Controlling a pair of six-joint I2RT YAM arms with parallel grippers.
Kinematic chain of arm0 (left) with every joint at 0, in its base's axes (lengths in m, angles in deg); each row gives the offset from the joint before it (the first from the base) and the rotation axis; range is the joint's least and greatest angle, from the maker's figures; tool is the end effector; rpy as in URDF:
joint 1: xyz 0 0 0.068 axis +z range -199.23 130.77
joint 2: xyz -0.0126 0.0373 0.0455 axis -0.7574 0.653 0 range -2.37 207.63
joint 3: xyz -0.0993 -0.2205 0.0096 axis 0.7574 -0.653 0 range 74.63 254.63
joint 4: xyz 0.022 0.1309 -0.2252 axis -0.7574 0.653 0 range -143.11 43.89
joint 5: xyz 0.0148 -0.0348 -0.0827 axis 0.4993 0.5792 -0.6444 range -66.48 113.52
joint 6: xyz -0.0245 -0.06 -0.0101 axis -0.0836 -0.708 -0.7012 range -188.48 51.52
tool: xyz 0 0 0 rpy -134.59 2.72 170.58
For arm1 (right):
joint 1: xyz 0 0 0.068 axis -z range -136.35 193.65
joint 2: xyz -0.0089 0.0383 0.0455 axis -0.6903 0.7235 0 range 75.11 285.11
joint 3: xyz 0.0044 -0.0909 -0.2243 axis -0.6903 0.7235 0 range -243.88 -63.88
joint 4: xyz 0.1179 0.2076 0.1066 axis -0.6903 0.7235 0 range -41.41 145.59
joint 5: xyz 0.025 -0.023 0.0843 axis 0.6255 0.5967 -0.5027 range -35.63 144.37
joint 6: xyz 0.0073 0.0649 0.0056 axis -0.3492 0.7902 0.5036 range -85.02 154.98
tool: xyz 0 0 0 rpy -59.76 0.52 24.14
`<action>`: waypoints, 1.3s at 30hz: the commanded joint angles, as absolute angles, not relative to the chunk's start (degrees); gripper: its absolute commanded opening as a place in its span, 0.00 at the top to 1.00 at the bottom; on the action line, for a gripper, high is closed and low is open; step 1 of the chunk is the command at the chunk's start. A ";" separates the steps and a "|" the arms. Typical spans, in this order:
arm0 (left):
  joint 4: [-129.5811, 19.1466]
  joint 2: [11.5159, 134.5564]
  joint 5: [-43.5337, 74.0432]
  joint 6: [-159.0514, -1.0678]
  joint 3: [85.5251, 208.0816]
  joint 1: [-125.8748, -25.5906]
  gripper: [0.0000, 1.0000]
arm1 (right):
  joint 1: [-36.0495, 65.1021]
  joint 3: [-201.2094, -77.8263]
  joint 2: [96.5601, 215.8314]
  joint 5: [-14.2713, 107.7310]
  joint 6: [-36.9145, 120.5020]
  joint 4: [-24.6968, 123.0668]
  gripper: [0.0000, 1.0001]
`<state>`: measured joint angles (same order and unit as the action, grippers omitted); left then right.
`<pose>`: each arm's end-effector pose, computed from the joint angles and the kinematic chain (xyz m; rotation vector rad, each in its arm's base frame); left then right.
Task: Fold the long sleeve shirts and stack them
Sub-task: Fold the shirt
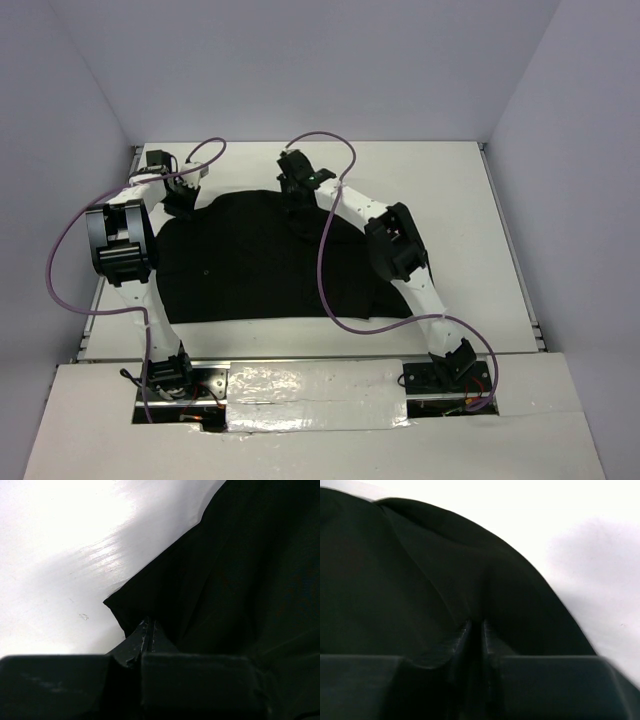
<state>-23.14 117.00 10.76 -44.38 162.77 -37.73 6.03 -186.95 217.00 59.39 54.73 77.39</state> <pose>0.4278 0.0754 0.1310 0.3590 2.5728 -0.0725 0.4291 0.3250 0.1420 -0.3366 2.4056 0.3586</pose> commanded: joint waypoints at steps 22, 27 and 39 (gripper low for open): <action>-23.32 113.30 10.33 -41.32 161.73 -37.72 1.00 | 11.31 -168.56 193.07 69.48 49.83 59.31 1.00; -22.88 113.21 10.68 -41.06 161.65 -37.72 1.00 | 12.28 -166.19 191.14 71.16 48.69 58.17 1.00; -22.62 112.86 10.33 -41.23 161.38 -37.72 1.00 | 5.96 -133.87 172.24 68.52 35.08 34.10 1.00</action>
